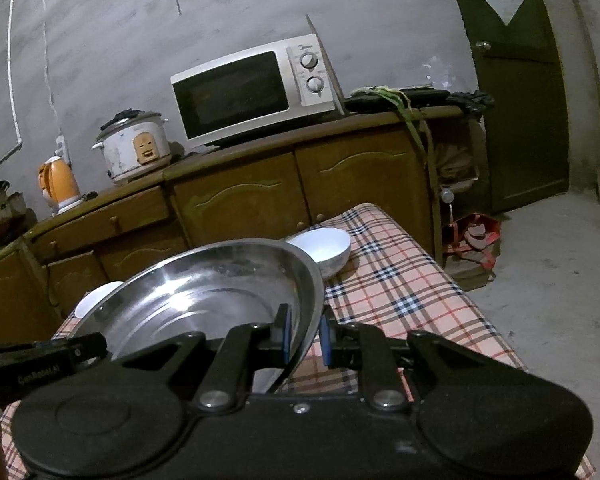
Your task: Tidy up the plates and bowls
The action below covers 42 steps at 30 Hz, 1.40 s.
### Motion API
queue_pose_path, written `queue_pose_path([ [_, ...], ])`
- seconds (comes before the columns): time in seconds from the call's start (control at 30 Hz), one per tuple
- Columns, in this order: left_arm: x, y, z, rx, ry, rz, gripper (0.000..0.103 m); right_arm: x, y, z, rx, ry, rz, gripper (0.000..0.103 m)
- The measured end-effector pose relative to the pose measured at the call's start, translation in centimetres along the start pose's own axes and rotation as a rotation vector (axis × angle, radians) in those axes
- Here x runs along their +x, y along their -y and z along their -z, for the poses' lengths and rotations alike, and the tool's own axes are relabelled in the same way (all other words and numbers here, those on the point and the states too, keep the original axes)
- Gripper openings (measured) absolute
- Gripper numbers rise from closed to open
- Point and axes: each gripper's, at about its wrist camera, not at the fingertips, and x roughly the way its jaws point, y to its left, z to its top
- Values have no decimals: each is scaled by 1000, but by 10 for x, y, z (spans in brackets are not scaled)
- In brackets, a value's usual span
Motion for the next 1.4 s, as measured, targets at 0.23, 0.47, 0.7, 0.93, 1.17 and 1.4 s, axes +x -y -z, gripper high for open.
queue_pose_path([
  [0.23, -5, -11, 3, -15, 0, -19, 21, 2, -13, 3, -16, -4, -14, 20],
  [0.47, -8, -19, 5, -20, -1, -43, 21, 5, -23, 7, -33, -14, -30, 20],
  [0.7, -13, -31, 11, -20, 1, -74, 21, 10, -36, 14, -53, -32, -47, 20],
  [0.93, -15, -42, 16, -30, -6, -99, 21, 16, -50, 22, -80, -49, -61, 20],
  [1.17, -11, -54, 23, -45, -36, -119, 21, 26, -61, 30, -97, -76, -72, 20],
  [1.4, 0, -72, 35, -64, -73, -120, 21, 43, -73, 44, -107, -114, -88, 20],
])
